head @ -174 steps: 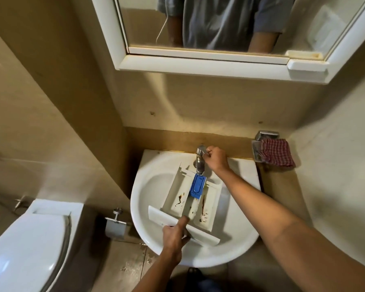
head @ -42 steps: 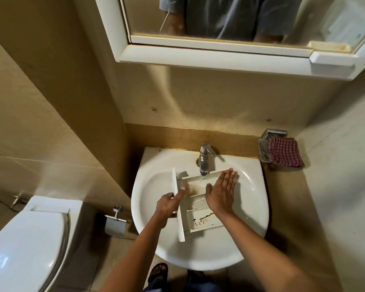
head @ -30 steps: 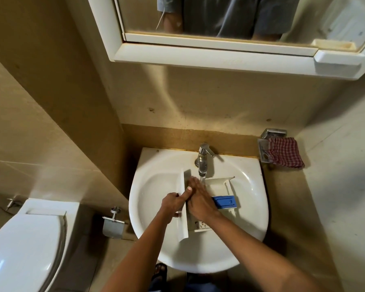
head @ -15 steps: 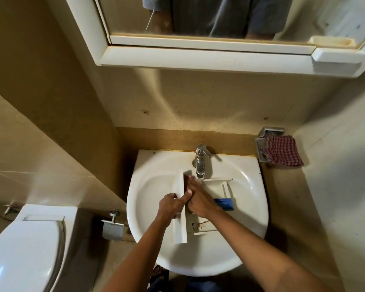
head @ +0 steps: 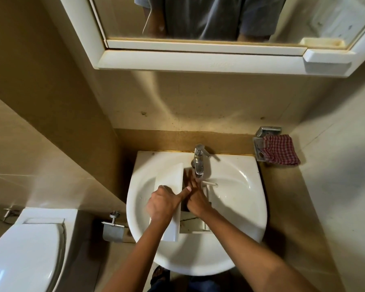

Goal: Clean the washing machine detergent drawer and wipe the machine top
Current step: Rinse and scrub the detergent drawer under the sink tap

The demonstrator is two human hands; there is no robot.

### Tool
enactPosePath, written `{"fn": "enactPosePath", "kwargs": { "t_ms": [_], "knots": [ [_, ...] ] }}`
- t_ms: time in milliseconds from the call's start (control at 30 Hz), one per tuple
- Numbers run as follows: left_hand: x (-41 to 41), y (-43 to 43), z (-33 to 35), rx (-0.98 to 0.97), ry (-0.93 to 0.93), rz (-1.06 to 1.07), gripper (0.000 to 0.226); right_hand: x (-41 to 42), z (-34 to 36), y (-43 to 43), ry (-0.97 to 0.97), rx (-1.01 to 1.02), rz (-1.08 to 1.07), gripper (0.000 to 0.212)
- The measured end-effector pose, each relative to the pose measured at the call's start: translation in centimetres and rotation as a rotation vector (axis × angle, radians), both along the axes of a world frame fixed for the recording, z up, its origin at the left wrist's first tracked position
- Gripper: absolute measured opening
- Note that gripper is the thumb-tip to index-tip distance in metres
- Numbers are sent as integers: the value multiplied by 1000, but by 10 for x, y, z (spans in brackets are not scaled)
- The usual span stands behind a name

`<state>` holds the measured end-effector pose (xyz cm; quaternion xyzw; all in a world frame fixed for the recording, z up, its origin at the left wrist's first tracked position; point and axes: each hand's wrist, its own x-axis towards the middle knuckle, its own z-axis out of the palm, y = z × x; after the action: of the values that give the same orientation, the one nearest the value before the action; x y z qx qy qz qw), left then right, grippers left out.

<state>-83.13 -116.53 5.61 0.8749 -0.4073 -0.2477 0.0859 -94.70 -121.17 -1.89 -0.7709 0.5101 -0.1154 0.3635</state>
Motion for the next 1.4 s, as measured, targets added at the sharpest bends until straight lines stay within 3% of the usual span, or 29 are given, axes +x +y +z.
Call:
{"fn": "enactPosePath", "kwargs": {
  "t_ms": [133, 267, 467, 600, 700, 800, 900, 1133, 1400],
  "knots": [
    [10, 5, 5, -20, 26, -6, 76, -24, -7, 1, 90, -96, -12, 66],
    [22, 13, 3, -49, 100, 2, 68, -45, -15, 6, 152, 77, -294, 64],
    [24, 18, -12, -93, 320, 64, 75, 11, 15, 14, 152, 69, -421, 82],
    [21, 18, -28, -71, 549, 165, 78, 27, 15, 22, 122, 85, -220, 76],
    [18, 15, -33, -57, 755, 199, 68, 21, 17, 28, 139, -171, 110, 65],
    [15, 11, -34, -38, 890, 179, 50, 11, 17, 21, 263, -335, 210, 60],
    [12, 11, -37, -23, 969, 173, 50, 7, 10, 21, 446, -324, 209, 64],
    [7, 13, -45, -68, 1036, 309, 59, -27, -1, 27, 589, -433, 623, 63],
    [-1, 17, -54, -90, 1049, 333, 58, -25, 5, 17, 609, -399, 518, 62]
  ]
}}
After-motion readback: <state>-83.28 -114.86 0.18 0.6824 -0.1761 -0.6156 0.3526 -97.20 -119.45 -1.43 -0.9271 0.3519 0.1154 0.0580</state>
